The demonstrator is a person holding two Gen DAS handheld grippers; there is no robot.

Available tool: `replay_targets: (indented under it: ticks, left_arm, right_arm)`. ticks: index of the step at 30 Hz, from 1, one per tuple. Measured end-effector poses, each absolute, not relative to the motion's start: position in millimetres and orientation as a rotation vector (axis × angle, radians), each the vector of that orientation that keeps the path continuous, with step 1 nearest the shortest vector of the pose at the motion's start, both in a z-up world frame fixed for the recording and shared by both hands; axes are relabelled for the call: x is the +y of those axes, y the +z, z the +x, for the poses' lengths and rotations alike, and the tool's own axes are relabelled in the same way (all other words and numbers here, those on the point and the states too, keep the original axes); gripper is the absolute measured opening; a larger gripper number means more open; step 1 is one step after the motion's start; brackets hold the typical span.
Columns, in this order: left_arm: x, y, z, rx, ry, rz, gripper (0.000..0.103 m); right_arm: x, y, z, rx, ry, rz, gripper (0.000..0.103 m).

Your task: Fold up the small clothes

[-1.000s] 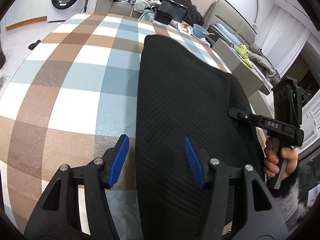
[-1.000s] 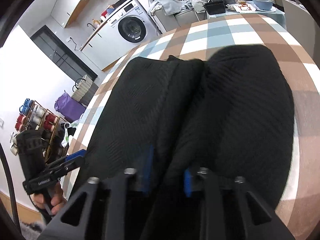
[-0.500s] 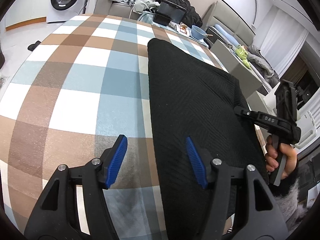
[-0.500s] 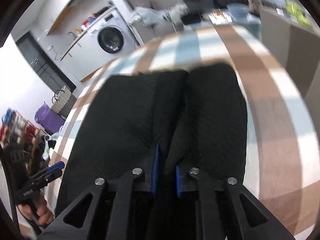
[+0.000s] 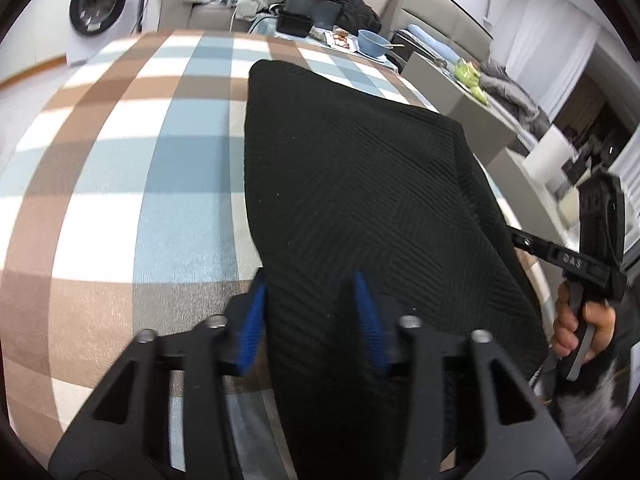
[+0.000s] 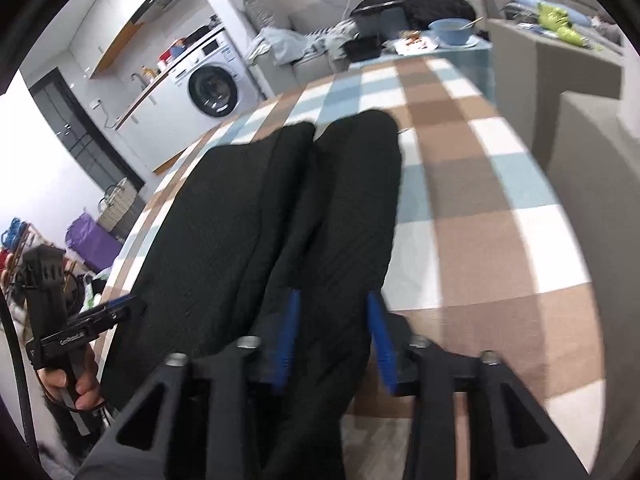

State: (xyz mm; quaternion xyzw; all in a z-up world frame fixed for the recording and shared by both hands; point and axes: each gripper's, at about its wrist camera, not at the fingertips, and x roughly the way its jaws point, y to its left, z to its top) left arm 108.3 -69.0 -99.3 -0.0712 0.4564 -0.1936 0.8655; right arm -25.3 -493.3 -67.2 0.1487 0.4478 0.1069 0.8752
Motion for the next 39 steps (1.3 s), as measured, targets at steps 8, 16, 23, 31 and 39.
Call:
replay_targets:
  ticks: [8,16,23,31,39]
  left_arm:
    - [-41.7,-92.9,101.4,0.934,-0.333,-0.189,0.019]
    - [-7.9,-90.5,108.2,0.925,-0.265,-0.206,0.019]
    - [-8.0,-93.5,110.8,0.931,-0.283,-0.205,0.019]
    - [-5.8,-89.3,108.4,0.928,-0.285,-0.219,0.02]
    - [7.5,-76.9,103.1,0.886,-0.277,-0.271,0.046]
  right_arm:
    - [-467.9,-72.3,7.0,0.965,0.321,0.336,0.016]
    - [-423.4,-66.9,28.2,0.963,0.281,0.121,0.018]
    - [-462.5,-60.1,-3.9,0.96,0.144,0.155,0.027]
    - [-448.7,-45.7,6.6,0.932,0.436,0.361,0.046]
    - [-419.9,-76.9,54.1,1.028,0.508,0.419,0.045]
